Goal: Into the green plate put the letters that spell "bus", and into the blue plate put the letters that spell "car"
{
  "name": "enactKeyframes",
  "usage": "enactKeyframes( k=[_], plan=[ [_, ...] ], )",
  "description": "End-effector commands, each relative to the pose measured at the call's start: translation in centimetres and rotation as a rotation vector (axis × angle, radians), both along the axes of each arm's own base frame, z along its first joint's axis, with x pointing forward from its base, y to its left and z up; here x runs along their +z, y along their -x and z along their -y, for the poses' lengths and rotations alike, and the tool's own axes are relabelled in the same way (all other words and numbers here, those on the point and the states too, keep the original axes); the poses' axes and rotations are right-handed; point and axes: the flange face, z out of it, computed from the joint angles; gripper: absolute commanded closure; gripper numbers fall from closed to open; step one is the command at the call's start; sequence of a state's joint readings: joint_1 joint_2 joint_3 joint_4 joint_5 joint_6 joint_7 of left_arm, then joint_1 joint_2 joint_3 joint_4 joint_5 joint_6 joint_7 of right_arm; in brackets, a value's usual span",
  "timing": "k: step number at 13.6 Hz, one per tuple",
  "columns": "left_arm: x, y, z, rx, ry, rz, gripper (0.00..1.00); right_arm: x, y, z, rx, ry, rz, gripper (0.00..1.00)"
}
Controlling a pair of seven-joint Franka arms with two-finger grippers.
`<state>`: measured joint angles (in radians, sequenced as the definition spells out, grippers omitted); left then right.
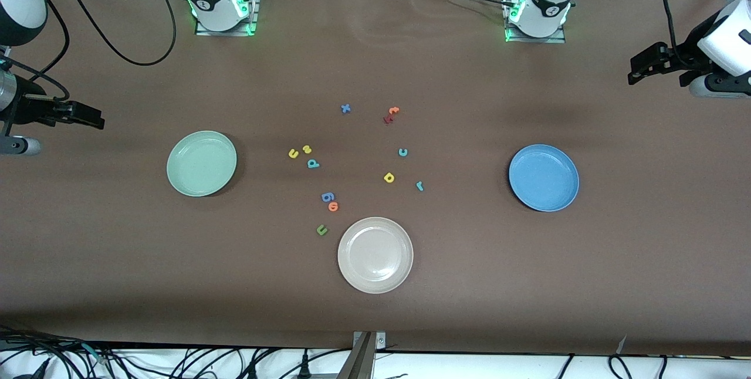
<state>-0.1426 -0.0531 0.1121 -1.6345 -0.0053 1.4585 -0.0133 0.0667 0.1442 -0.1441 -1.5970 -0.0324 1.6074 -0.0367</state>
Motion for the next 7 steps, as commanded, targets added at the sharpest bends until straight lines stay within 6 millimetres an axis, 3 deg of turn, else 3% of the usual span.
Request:
enactKeyframes(
  k=[1,7],
  plan=[
    [0.1,0.4,0.4,-0.027,-0.011,-0.007,0.0,0.4,0.1,0.1,0.001,-0.009,0.01,0.0],
    [0.0,0.7,1.5,-0.047,-0.013,-0.03,0.0,0.4,0.1,0.1,0.001,-0.009,0.01,0.0]
  ],
)
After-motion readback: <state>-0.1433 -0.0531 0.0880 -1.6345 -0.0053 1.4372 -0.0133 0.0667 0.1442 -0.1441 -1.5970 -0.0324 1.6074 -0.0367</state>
